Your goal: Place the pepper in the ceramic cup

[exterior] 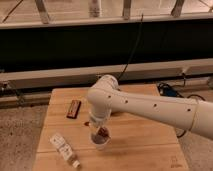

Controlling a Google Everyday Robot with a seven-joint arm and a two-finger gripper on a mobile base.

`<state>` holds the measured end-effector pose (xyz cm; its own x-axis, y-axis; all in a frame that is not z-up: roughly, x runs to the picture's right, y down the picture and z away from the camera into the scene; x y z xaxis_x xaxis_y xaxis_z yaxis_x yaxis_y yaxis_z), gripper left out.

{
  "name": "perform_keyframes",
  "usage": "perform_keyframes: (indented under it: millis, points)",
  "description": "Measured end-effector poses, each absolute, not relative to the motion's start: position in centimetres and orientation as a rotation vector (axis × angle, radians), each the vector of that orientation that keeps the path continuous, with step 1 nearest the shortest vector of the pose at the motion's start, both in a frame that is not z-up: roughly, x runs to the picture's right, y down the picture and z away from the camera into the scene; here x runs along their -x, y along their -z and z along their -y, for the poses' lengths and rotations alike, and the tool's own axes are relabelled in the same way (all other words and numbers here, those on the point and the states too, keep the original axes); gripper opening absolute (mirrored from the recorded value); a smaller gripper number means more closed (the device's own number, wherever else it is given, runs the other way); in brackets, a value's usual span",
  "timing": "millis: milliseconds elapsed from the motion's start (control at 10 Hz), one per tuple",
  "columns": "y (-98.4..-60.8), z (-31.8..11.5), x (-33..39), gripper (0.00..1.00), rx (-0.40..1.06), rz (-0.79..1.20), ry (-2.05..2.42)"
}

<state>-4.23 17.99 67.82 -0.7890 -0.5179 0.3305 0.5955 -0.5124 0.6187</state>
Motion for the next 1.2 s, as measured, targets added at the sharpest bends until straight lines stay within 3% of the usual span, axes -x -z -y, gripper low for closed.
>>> perform_keyframes:
  millis: [1200]
  points:
    - [-65.0, -15.1, 2.7, 0.80, 0.051, 0.940, 2.263]
